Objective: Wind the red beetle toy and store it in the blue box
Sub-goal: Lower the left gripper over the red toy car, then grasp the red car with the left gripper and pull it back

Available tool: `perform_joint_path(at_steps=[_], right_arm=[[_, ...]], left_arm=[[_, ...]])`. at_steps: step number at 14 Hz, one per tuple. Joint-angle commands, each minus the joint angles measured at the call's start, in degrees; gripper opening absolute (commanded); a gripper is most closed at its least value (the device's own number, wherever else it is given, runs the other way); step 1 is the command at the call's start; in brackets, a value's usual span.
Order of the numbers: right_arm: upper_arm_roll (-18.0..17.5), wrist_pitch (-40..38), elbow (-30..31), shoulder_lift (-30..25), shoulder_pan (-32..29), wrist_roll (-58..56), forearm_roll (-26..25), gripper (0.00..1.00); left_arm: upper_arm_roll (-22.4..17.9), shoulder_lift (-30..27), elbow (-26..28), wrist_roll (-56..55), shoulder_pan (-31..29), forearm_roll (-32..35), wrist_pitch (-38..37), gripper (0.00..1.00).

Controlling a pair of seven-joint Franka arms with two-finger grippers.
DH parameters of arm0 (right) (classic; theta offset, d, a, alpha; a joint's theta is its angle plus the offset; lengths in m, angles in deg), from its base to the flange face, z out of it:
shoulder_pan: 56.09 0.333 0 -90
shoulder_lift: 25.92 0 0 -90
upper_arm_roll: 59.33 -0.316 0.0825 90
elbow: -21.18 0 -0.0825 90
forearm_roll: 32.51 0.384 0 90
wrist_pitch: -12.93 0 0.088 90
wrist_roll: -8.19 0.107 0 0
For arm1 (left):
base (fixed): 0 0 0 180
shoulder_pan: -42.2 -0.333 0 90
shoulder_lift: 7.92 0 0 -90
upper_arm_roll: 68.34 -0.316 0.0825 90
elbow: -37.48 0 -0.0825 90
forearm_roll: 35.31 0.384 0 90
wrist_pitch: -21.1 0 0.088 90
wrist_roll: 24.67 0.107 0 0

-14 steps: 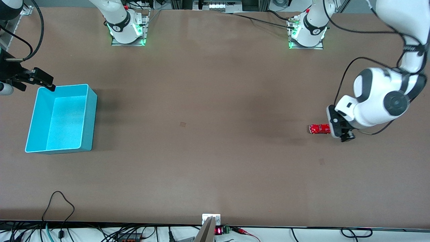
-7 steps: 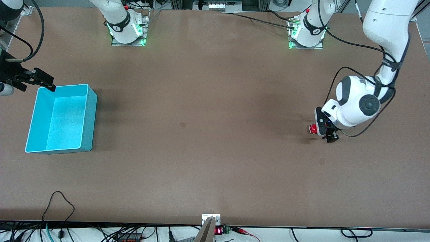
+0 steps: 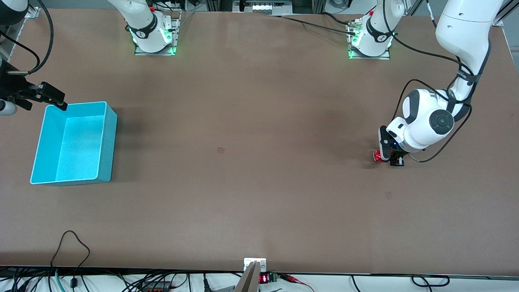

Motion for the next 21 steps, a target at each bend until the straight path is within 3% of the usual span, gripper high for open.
perform_joint_path(at_steps=[1, 6, 14, 21], right_arm=[[-0.2, -0.6, -0.5, -0.1, -0.1, -0.5, -0.7, 1.00], [-0.2, -0.5, -0.5, -0.1, 0.0, -0.5, -0.7, 1.00], [-0.2, -0.5, -0.5, -0.1, 0.0, -0.5, -0.7, 1.00], [-0.2, -0.6, -0.4, 0.1, -0.1, -0.5, -0.7, 1.00]], left_arm=[[0.3, -0.3, 0.4, 1.1, -0.6, 1.1, 0.1, 0.23], [0.3, 0.4, 0.1, 1.4, -3.1, 1.1, 0.0, 0.23], [0.3, 6.9, -6.7, 18.1, -17.9, 1.1, 0.0, 0.25], [0.8, 7.0, -7.0, 19.5, -18.9, 1.1, -0.1, 0.28]])
